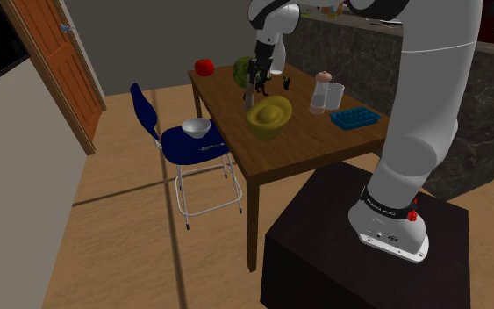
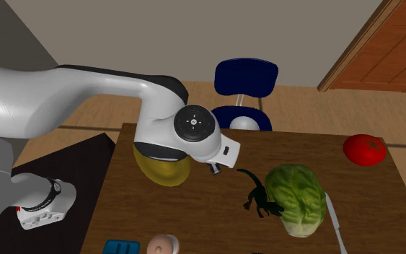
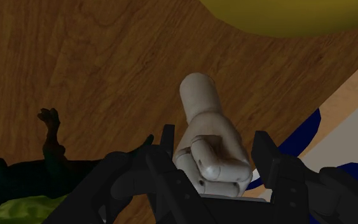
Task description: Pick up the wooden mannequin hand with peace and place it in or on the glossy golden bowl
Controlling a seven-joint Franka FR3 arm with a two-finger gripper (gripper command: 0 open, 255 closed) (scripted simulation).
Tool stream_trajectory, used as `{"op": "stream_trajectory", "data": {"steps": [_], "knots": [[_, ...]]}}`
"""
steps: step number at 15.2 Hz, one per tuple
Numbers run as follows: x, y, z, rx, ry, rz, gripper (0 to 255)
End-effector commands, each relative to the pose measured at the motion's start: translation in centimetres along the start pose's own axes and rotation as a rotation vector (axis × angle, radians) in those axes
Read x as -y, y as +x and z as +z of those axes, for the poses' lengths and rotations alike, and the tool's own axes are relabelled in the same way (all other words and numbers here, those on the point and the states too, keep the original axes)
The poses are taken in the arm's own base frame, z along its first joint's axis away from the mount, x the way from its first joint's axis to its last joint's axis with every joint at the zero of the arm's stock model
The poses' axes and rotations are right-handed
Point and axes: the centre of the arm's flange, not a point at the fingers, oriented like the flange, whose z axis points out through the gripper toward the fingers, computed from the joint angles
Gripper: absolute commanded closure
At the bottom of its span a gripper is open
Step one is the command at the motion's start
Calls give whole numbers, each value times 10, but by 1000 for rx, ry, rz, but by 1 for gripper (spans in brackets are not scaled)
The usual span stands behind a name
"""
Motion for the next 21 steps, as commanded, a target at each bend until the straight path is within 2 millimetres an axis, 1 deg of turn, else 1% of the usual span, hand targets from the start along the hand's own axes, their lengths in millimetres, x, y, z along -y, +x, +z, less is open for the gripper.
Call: {"op": "stream_trajectory", "data": {"steps": [1,21], "knots": [[-1,0,1,1,0,1,255],[14,19,-102,1,0,1,255]]}}
